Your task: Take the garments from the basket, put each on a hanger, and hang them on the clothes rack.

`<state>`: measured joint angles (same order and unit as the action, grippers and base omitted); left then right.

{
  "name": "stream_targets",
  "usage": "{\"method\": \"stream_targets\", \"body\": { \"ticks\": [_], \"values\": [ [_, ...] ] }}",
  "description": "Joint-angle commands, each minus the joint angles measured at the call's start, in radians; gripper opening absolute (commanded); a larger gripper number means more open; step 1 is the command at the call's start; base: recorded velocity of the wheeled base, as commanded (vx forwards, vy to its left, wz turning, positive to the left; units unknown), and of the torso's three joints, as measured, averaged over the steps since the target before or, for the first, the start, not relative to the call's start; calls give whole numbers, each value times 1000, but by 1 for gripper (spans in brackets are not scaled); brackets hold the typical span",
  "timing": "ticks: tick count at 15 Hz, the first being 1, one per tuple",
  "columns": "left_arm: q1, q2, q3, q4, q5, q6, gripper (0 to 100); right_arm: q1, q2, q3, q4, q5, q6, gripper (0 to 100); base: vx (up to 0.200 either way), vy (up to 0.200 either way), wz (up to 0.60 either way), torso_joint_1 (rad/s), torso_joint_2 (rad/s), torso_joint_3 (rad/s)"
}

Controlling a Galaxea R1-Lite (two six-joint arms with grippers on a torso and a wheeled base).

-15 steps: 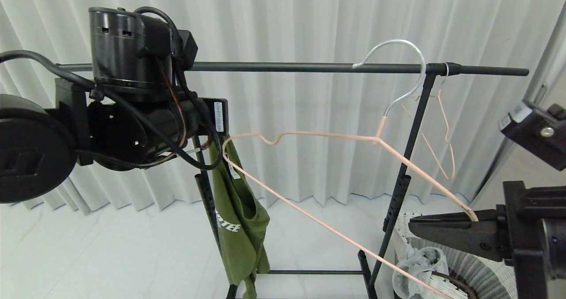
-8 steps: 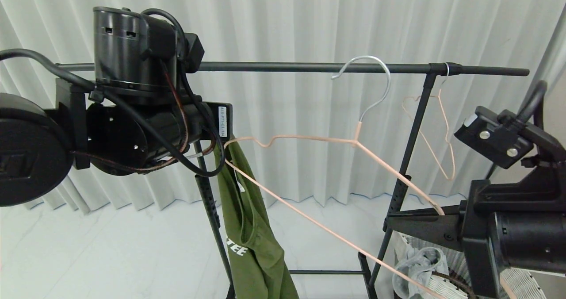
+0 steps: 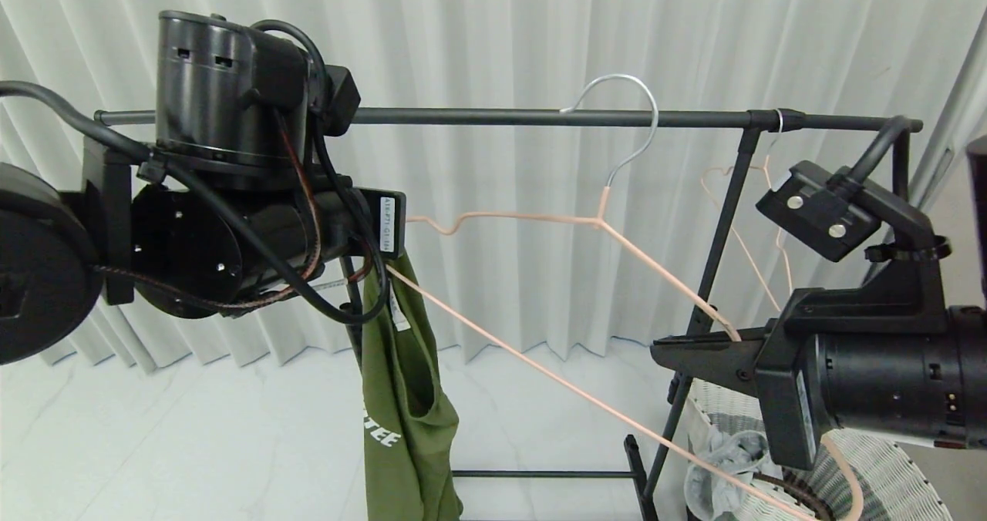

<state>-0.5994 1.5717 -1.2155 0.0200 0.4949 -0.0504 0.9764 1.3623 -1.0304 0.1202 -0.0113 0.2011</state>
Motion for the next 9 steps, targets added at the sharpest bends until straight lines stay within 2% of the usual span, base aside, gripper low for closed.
{"method": "stream_targets", "body": {
  "ticks": [1,6,9],
  "values": [
    [-3,-4,-4,0,1,0,0,4,27,-10,-2,-1,1,0,0,0,0,0,0,0],
    [9,-1,-39,23,1,-2,0,82,80,-16,-28,-4,100,0,0,0,0,0,0,0],
    [24,-4,-45,29,1,-8,0,91,101,-17,-30,-38,120,0,0,0,0,0,0,0]
  ]
}}
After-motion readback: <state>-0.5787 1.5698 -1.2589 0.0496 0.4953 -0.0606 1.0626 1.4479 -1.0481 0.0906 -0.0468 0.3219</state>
